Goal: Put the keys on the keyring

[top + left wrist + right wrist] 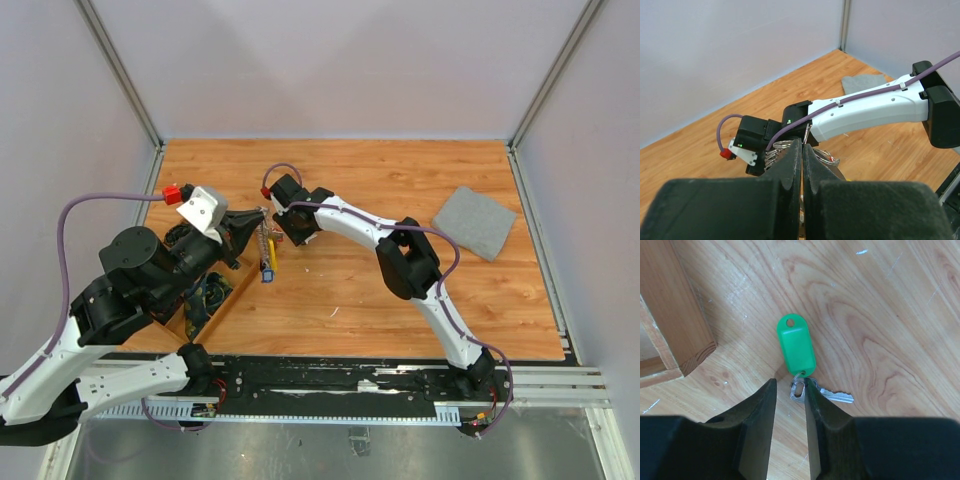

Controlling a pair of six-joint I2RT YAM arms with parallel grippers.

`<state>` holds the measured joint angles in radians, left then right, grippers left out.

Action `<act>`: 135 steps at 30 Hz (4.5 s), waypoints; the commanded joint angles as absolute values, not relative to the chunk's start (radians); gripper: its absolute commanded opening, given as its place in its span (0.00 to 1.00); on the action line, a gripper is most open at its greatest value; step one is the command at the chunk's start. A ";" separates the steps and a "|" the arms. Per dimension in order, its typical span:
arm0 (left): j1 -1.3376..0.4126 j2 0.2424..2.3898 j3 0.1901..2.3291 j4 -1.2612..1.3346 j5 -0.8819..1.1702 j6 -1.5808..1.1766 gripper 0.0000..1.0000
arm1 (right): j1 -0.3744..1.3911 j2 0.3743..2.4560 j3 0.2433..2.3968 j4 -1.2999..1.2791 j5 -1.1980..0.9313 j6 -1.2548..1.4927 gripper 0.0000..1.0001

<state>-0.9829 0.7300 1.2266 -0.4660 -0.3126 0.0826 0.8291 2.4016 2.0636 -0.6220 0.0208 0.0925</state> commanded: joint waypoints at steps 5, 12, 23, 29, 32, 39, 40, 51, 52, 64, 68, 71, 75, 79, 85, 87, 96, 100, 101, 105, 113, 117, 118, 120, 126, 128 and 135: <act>-0.976 0.718 1.213 -0.396 -0.286 0.097 0.01 | 0.839 2.421 2.092 -0.663 0.067 0.071 0.25; -0.976 0.716 1.210 -0.394 -0.287 0.099 0.01 | 0.839 2.409 2.082 -0.654 0.074 0.066 0.14; -0.976 0.713 1.208 -0.395 -0.290 0.099 0.01 | 0.840 2.345 2.026 -0.610 0.065 0.030 0.01; -0.976 0.713 1.197 -0.388 -0.288 0.100 0.01 | 0.795 2.147 1.835 -0.492 -0.111 0.010 0.01; -0.976 0.716 1.187 -0.381 -0.274 0.094 0.00 | 0.759 2.019 1.685 -0.389 -0.227 0.006 0.01; -0.976 0.742 1.174 -0.389 -0.205 0.070 0.00 | 0.696 1.735 1.392 -0.220 -0.394 -0.031 0.01; -0.975 0.744 1.167 -0.385 -0.197 0.069 0.01 | 0.686 1.700 1.367 -0.216 -0.414 -0.041 0.00; -0.976 0.784 1.118 -0.299 -0.119 0.113 0.01 | 0.636 1.230 1.183 -0.244 -0.544 -0.142 0.01; -0.976 0.789 1.115 -0.289 -0.113 0.119 0.01 | 0.636 1.189 1.161 -0.224 -0.543 -0.138 0.01; -1.024 0.804 1.090 -0.176 -0.044 0.237 0.00 | 0.637 0.887 1.206 -0.419 -0.700 -0.167 0.01; -1.125 0.819 1.094 -0.149 -0.121 0.304 0.01 | 0.637 0.861 1.240 -0.451 -0.856 -0.153 0.01; -1.197 0.827 1.088 -0.116 -0.175 0.347 0.00 | 0.637 0.856 1.267 -0.466 -0.938 -0.148 0.01; -1.290 0.832 1.072 -0.060 -0.282 0.436 0.01 | 0.637 0.839 1.274 -0.462 -0.976 -0.144 0.01; -1.376 0.846 1.052 0.005 -0.402 0.536 0.00 | 0.636 0.833 1.269 -0.455 -0.983 -0.140 0.01; -1.431 0.871 1.031 0.086 -0.499 0.621 0.01 | 0.637 0.814 1.248 -0.346 -0.983 -0.099 0.01; -1.439 0.882 1.030 0.096 -0.512 0.631 0.01 | 0.637 0.810 1.228 -0.283 -0.974 -0.073 0.01; -1.446 0.897 1.035 0.127 -0.529 0.604 0.00 | 0.639 0.854 1.220 -0.194 -0.910 -0.036 0.01; -1.447 0.909 1.037 0.133 -0.534 0.597 0.01 | 0.645 0.874 1.219 -0.180 -0.886 -0.030 0.01; -1.447 0.912 1.038 0.135 -0.533 0.597 0.00 | 0.648 0.879 1.215 -0.173 -0.883 -0.025 0.01; -1.447 0.920 1.040 0.139 -0.528 0.597 0.00 | 0.655 0.892 1.213 -0.146 -0.864 -0.012 0.01; -1.447 0.926 1.042 0.141 -0.528 0.601 0.00 | 0.665 0.911 1.215 -0.130 -0.854 0.005 0.01; -1.447 0.930 1.045 0.142 -0.533 0.600 0.01 | 0.670 0.919 1.214 -0.136 -0.865 0.003 0.01; -1.446 0.930 1.046 0.143 -0.535 0.600 0.01 | 0.671 0.921 1.214 -0.138 -0.868 0.002 0.01; -1.446 0.934 1.050 0.144 -0.543 0.600 0.01 | 0.674 0.926 1.215 -0.138 -0.875 0.002 0.01; -1.446 0.943 1.052 0.144 -0.558 0.600 0.00 | 0.686 0.939 1.224 -0.139 -0.874 0.000 0.01; -1.447 0.942 1.051 0.144 -0.556 0.600 0.00 | 0.689 0.940 1.223 -0.137 -0.865 0.000 0.01; -1.447 0.937 1.049 0.141 -0.555 0.599 0.00 | 0.694 0.937 1.218 -0.142 -0.830 0.004 0.00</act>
